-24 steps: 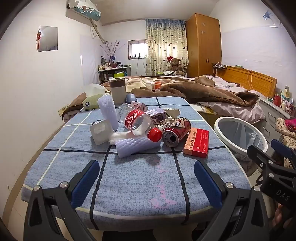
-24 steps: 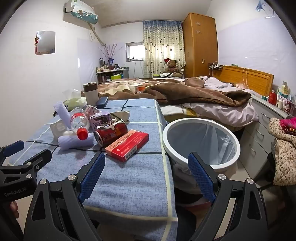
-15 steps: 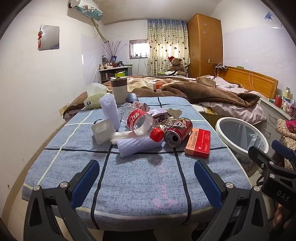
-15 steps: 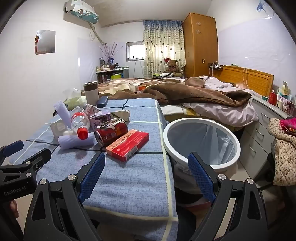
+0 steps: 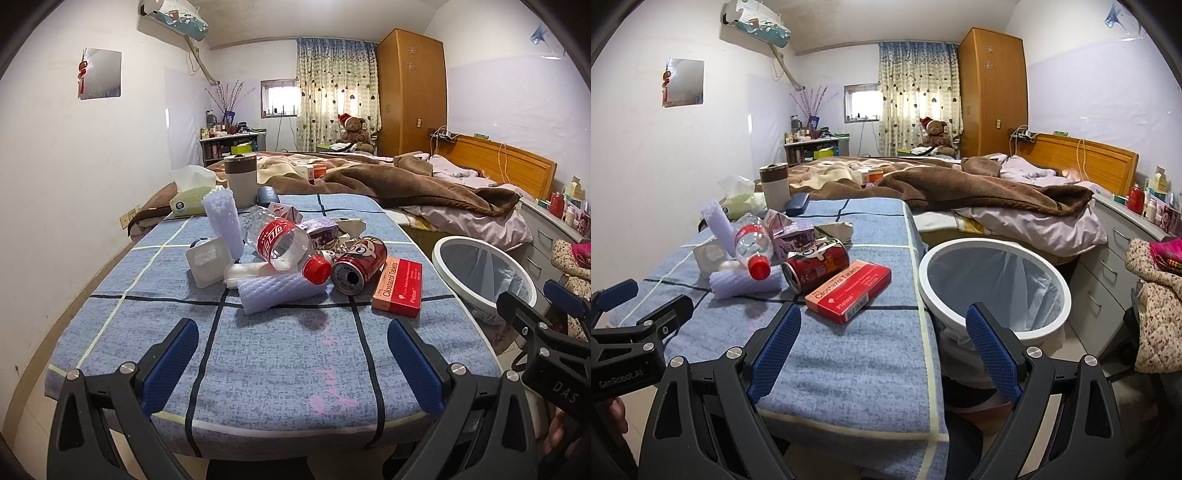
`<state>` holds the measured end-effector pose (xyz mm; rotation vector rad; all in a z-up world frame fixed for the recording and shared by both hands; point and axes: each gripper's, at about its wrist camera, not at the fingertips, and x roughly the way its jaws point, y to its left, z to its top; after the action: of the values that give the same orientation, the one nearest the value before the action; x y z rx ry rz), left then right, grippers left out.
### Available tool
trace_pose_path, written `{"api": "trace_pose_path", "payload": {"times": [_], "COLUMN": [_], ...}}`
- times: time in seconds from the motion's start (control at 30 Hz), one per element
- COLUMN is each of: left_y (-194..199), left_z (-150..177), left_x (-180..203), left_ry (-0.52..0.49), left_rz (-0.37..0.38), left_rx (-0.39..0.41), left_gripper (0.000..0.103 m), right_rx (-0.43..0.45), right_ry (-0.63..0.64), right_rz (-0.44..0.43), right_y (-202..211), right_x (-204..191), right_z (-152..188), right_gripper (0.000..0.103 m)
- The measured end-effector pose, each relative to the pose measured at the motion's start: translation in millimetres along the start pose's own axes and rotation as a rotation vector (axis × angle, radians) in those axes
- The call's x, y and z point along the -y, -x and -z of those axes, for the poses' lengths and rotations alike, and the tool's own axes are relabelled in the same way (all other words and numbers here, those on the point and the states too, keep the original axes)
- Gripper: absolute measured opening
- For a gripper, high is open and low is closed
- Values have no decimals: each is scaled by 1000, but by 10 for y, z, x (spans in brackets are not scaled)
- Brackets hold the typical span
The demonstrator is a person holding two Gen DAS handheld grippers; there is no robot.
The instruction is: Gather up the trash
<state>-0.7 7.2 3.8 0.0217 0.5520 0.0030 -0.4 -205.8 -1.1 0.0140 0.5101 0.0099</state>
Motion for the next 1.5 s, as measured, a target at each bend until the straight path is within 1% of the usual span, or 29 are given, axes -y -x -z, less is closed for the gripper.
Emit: {"api": "trace_pose_path", "payload": {"times": [1.5], "left_y": [-16], "left_z": [9], "left_x": [-71], "left_ry": [15], "left_rz": [-5], "left_rx": [1], "left_gripper": [103], "right_rx": [0], "right_ry": [9], "right_rz": [6], "right_y": [24], "right_x": [-24], "right_z": [-31], "right_gripper": [93]}}
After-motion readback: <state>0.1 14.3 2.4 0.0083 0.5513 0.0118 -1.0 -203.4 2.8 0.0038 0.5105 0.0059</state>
